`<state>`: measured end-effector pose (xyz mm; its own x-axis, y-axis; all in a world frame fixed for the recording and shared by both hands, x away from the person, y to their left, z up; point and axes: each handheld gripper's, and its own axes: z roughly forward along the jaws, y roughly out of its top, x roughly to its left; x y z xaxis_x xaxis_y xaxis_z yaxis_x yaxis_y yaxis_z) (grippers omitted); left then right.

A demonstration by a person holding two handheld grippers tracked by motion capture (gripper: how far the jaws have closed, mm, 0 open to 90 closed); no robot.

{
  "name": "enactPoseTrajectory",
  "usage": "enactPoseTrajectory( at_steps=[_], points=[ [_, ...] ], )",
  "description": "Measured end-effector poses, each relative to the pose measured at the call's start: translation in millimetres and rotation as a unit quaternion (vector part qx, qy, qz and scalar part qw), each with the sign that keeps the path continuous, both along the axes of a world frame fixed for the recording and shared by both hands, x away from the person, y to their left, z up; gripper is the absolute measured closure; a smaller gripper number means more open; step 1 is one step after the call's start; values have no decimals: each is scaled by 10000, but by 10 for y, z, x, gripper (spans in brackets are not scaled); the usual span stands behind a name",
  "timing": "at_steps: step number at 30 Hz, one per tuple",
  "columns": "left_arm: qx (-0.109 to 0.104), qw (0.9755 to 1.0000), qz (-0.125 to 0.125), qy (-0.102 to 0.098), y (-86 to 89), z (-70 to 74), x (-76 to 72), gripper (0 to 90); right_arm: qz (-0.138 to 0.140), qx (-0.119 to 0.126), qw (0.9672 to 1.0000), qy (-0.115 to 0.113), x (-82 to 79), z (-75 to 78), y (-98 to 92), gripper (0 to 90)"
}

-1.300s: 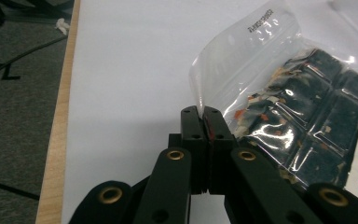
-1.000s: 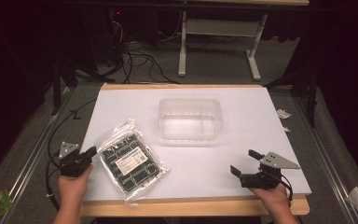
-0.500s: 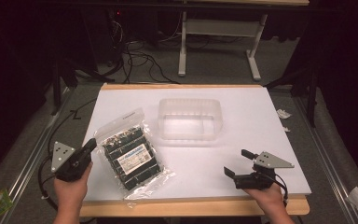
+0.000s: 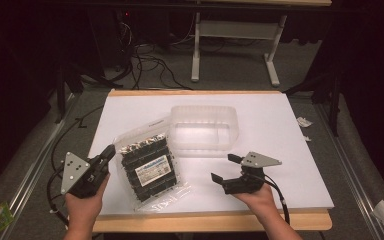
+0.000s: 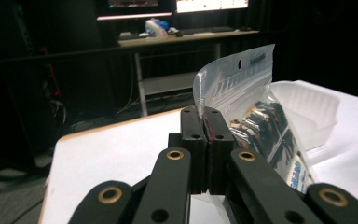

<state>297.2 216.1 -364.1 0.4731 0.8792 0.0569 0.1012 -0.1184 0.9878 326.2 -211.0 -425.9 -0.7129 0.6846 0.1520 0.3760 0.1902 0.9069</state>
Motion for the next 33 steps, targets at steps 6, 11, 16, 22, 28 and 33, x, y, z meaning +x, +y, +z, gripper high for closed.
enactPoseTrajectory(
  at_steps=[6,11,16,22,28,33],
  points=[
    [2,9996,-212,-159,-106,89,-73,892,150,99,9998,51,171,32,279,113],
    [22,9994,-281,-205,-141,118,-103,890,270,168,9994,100,296,47,479,137],
    [34,9993,-307,-207,-148,127,-114,889,364,227,9990,112,381,71,666,144],
    [6,9989,-425,-190,-144,142,-124,886,681,392,9966,226,550,164,1020,141],
    [3,9987,-476,-172,-130,143,-129,884,936,579,9928,463,672,191,1151,159],
    [-15,9989,-441,-138,-118,138,-121,882,1173,460,9914,359,658,187,1176,383]
  ],
)
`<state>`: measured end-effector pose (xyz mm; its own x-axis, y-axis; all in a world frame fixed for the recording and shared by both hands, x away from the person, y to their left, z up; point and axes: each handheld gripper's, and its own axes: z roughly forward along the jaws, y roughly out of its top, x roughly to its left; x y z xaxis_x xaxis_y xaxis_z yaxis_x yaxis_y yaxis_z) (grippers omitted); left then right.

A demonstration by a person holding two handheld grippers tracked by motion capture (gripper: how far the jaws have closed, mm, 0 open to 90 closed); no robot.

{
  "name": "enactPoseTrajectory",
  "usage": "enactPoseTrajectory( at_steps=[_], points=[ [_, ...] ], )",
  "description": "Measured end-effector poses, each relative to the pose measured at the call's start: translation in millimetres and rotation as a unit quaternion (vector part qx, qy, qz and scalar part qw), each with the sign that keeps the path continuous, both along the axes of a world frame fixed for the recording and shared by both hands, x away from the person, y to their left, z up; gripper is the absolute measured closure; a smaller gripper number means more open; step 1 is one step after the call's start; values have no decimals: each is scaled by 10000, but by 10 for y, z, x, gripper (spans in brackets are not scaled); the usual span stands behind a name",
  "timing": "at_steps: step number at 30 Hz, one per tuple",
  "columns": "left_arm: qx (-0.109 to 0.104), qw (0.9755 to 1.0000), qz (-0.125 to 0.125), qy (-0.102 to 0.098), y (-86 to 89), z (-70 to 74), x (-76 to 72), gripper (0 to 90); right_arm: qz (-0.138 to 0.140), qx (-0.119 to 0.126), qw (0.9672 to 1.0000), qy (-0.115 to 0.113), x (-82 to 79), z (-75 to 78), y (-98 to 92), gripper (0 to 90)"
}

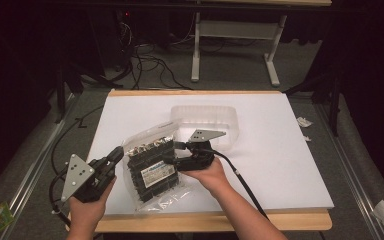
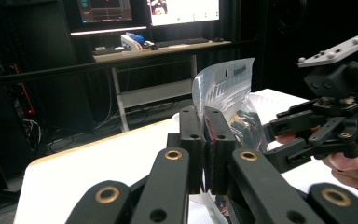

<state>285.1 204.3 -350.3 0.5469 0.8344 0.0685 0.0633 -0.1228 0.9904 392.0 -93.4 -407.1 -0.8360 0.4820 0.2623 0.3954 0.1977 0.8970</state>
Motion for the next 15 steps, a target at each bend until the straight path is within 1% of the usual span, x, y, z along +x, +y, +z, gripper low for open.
enactPoseTrajectory(
  at_steps=[2,4,6,7,8,9,10,11,12,13,14,15],
  points=[
    [-23,10000,26,42,10,-10,13,880,70,-15,9999,-128,-20,-6,-52,485],
    [-41,9999,74,83,19,-26,28,878,128,66,9998,-136,-35,-13,-105,566],
    [-58,9998,140,139,36,-42,49,878,193,104,9996,-174,-49,-11,-153,623],
    [-58,9998,140,139,36,-42,49,877,193,104,9996,-174,-49,-11,-153,623],
    [-95,9995,206,204,56,-60,69,876,241,106,9993,-262,-78,-4,-178,662],
    [-95,9995,206,204,56,-60,69,875,275,94,9990,-328,-95,0,-188,676],
    [-145,9992,242,277,84,-77,91,872,291,92,9988,-380,-113,4,-194,689],
    [-145,9992,242,277,84,-77,91,867,291,92,9988,-380,-113,4,-194,689],
    [-184,9988,283,354,105,-92,113,861,317,78,9983,-481,-149,9,-199,706],
    [-184,9988,283,354,105,-92,113,854,351,75,9981,-500,-166,8,-202,713],
    [-226,9986,296,363,116,-106,125,854,351,75,9981,-500,-166,8,-202,713],
    [-290,9985,272,384,128,-117,140,835,375,119,9978,-528,-198,0,-220,722]
  ],
)
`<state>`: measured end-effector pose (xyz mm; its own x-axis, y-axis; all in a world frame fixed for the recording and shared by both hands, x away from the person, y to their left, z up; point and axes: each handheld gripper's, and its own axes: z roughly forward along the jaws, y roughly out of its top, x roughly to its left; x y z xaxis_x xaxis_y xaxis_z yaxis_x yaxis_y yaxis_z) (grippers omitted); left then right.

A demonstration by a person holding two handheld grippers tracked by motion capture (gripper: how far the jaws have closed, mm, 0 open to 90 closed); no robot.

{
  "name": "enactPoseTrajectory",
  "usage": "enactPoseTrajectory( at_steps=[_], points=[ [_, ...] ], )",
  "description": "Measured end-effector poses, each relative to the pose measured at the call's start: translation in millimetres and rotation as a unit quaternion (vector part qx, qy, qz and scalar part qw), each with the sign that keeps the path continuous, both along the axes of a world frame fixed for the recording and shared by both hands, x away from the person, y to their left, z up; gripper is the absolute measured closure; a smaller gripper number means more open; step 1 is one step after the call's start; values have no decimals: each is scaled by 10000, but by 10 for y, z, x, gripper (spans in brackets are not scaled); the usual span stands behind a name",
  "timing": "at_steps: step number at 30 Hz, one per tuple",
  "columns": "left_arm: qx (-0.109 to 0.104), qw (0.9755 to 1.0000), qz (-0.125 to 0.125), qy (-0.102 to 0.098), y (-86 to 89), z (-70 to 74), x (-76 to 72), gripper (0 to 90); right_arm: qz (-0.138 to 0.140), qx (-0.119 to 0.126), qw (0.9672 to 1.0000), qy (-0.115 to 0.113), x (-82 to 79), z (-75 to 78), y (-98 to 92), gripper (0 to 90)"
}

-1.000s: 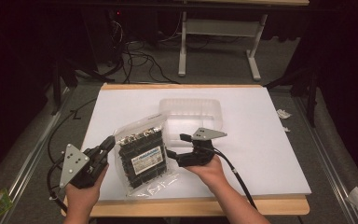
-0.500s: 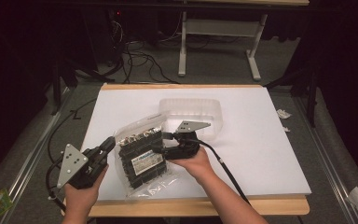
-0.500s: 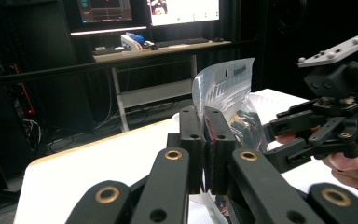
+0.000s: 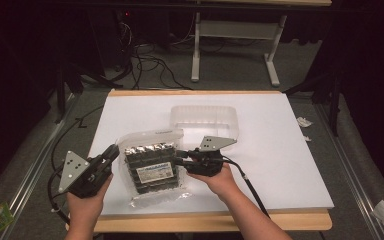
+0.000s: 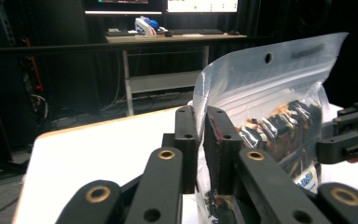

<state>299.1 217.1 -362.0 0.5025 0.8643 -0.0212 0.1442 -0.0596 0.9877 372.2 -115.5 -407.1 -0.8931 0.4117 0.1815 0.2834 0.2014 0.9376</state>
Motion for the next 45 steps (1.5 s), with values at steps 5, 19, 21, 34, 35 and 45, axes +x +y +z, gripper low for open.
enactPoseTrajectory(
  at_steps=[5,19,21,34,35,45],
  points=[
    [-121,9998,5,187,36,-44,38,673,12,8,10000,-92,-58,-1,-18,728],
    [-52,9790,-920,1816,-103,-614,196,451,-56,1,10000,-50,-54,-4,-10,726],
    [30,9809,-896,1727,-136,-578,169,504,-90,-21,10000,-7,-68,10,-18,725],
    [273,9858,-1221,1120,-718,-243,183,573,-695,317,9968,-255,-274,350,-536,714],
    [254,9854,-1268,1112,-790,-223,199,573,-772,320,9961,-281,-293,389,-601,713],
    [477,9785,-1791,905,-1489,-254,279,571,-1509,337,9872,-400,-639,412,-1280,705]
  ],
)
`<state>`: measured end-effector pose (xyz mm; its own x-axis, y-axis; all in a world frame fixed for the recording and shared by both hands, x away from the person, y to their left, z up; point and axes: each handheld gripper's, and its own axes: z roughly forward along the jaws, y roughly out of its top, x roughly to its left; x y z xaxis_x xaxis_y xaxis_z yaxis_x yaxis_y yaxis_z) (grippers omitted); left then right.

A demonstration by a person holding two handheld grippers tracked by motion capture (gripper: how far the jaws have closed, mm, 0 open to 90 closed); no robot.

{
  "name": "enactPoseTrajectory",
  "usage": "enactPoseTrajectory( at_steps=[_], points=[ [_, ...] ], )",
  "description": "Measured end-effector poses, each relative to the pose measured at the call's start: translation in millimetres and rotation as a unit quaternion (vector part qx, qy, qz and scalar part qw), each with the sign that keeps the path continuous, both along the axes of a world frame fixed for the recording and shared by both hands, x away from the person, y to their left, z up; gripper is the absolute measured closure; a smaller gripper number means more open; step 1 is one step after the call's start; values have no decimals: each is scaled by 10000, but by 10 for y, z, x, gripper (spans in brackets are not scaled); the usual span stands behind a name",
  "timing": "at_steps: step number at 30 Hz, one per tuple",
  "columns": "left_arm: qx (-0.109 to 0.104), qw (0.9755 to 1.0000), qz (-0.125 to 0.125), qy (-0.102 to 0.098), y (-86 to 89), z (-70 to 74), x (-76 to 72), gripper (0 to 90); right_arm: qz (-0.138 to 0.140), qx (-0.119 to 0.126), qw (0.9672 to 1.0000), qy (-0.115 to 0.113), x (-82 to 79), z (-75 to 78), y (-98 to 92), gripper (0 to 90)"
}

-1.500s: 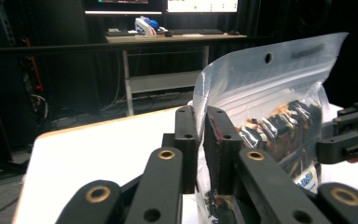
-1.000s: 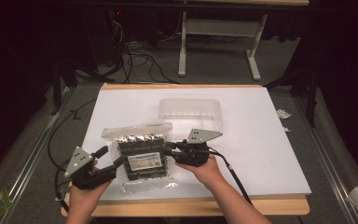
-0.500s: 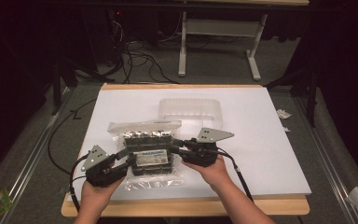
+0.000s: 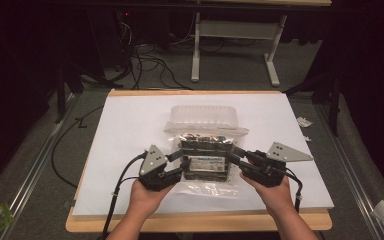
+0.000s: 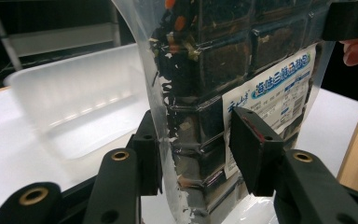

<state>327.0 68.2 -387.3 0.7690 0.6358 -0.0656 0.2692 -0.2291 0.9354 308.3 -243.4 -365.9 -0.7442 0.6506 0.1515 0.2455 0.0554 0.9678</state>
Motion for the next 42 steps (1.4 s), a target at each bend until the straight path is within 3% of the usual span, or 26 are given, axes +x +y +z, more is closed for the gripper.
enactPoseTrajectory(
  at_steps=[4,7,9,11,14,17,21,24,29,33,35,36,37,40,42],
  points=[
    [253,9991,2,-330,-160,-127,-3,567,-164,43,9998,46,-55,-194,-162,686],
    [406,9985,11,-379,-192,-216,-16,565,-180,97,9998,44,-82,-348,-200,670],
    [419,9987,-6,-289,-184,-279,-7,562,-179,42,9998,5,-93,-419,-190,660],
    [305,9992,-3,-273,-159,-329,-10,555,-139,-165,9997,-84,-97,-428,-172,657],
    [256,9994,-28,-237,-119,-356,-23,528,11,-124,9999,-97,-106,-441,-157,616],
    [293,9994,22,-193,-95,-362,-40,497,120,-152,9998,-47,-106,-452,-139,589],
    [312,9995,68,-68,-32,-366,-60,436,349,-405,9986,39,-95,-500,-66,548],
    [246,9997,83,-17,13,-351,-69,437,384,-464,9982,61,-68,-488,-33,519],
    [324,9994,86,50,81,-340,-86,427,478,-524,9974,77,-1,-475,13,514],
    [444,9989,138,116,229,-317,-122,417,482,-662,9966,84,30,-480,48,556],
    [677,9974,253,44,401,-323,-172,415,538,-635,9965,113,35,-481,45,564],
    [677,9974,253,44,401,-323,-172,413,544,-642,9964,108,35,-479,43,566],
    [787,9960,422,0,533,-366,-194,411,536,-651,9964,92,33,-477,40,569],
    [698,9953,661,114,712,-452,-186,403,560,-691,9960,69,22,-473,33,618],
    [647,9946,805,127,772,-464,-169,402,562,-690,9960,-20,-2,-480,30,722]
  ],
)
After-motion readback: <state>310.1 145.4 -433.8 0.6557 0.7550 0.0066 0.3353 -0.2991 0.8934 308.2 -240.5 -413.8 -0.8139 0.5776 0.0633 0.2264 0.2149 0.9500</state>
